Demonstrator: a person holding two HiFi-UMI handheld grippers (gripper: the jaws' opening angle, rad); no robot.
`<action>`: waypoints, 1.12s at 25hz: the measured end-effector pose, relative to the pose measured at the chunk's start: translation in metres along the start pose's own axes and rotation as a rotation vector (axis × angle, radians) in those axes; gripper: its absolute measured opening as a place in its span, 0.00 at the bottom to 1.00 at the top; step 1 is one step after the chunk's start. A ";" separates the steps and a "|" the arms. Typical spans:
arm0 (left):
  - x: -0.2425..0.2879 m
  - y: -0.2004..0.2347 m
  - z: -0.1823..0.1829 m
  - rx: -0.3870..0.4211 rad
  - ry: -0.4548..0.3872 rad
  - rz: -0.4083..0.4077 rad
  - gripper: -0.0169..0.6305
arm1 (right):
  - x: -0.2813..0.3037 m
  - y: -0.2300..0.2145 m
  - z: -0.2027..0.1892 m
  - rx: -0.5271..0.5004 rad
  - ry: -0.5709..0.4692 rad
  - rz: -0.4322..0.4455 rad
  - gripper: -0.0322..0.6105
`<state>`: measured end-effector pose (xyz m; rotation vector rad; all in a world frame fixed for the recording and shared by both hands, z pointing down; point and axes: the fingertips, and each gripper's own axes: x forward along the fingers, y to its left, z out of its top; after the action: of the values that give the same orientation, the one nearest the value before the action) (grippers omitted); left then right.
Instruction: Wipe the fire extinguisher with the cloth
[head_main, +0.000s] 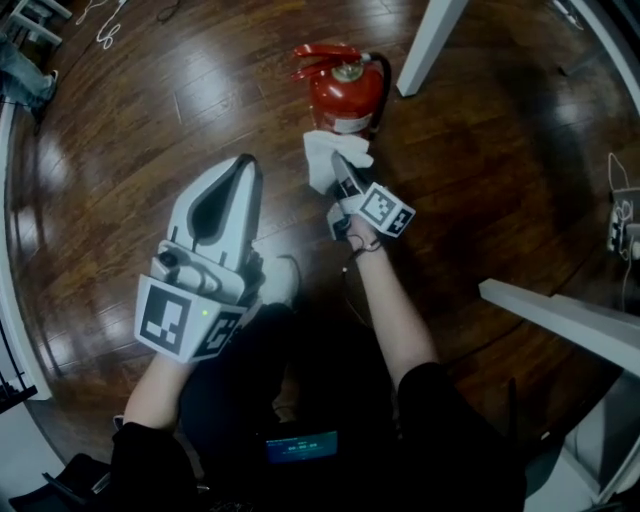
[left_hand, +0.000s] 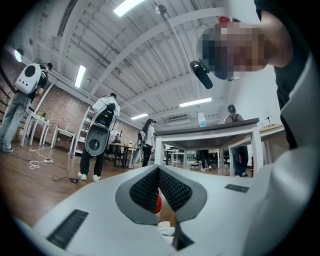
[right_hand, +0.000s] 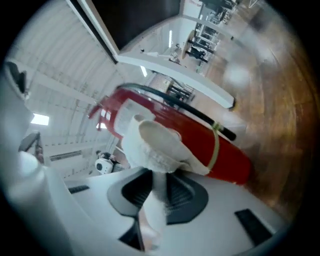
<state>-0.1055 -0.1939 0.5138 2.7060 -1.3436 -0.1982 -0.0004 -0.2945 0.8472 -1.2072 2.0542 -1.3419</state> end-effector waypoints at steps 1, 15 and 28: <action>0.001 -0.001 0.002 -0.001 -0.005 -0.001 0.03 | -0.014 0.019 0.018 -0.048 -0.034 0.057 0.18; 0.006 -0.007 -0.002 -0.002 0.005 -0.017 0.03 | -0.038 0.109 0.212 -0.857 -0.307 -0.157 0.18; 0.004 0.005 -0.009 -0.015 0.030 -0.007 0.03 | 0.005 -0.017 0.146 -0.916 -0.102 -0.423 0.17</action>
<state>-0.1058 -0.1995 0.5228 2.6911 -1.3188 -0.1664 0.1083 -0.3794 0.7958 -2.1086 2.4963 -0.3874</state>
